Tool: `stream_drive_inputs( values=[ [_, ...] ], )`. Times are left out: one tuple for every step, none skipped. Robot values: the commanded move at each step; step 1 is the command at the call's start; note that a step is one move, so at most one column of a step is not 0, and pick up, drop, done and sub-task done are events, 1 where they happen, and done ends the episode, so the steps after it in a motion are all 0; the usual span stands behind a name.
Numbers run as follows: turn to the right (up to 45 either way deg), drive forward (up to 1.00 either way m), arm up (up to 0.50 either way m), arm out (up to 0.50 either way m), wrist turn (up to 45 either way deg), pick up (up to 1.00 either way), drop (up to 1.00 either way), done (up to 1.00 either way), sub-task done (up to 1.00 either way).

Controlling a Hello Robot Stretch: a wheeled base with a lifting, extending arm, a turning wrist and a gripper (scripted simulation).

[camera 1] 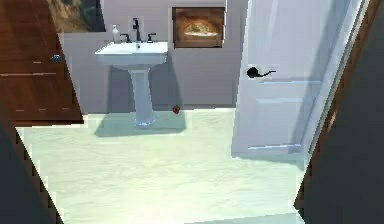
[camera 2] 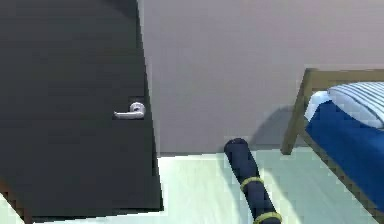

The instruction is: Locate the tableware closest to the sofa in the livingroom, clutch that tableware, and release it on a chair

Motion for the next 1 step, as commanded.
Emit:
stream_drive_inputs(
  values=[
    [0.0,1.0,0.0,0.0,0.0,0.0,0.0,0.0,0.0]
  ],
)
